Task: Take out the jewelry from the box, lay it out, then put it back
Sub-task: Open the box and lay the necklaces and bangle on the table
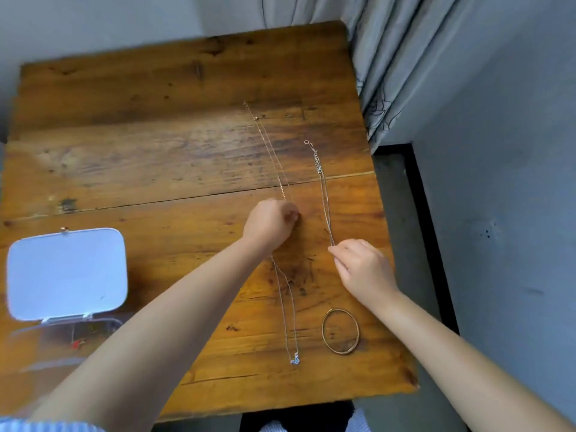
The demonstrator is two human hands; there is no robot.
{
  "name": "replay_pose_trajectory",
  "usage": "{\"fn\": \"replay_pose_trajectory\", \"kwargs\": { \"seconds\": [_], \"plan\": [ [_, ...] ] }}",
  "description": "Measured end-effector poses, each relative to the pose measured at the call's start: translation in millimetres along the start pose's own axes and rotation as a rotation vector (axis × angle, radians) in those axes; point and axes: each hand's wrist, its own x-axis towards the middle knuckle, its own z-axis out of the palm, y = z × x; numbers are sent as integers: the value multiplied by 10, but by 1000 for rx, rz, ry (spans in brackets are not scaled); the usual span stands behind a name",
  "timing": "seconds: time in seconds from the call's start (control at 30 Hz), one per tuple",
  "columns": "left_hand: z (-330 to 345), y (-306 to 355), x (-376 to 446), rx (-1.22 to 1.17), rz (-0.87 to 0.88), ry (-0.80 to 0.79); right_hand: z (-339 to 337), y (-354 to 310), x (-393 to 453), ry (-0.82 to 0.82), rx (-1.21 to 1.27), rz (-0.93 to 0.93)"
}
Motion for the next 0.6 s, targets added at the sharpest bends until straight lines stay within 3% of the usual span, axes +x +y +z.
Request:
{"fn": "replay_pose_trajectory", "kwargs": {
  "seconds": [0.13, 0.37, 0.6],
  "plan": [
    [73, -26, -110, 6, 38, -14, 118, -9, -227, 66, -26, 16],
    [85, -81, -210, 36, 70, 48, 135, -99, -424, 26, -19, 73],
    [147, -144, -348, 548, 327, 68, 107, -98, -485, -7, -23, 84]
  ]
}}
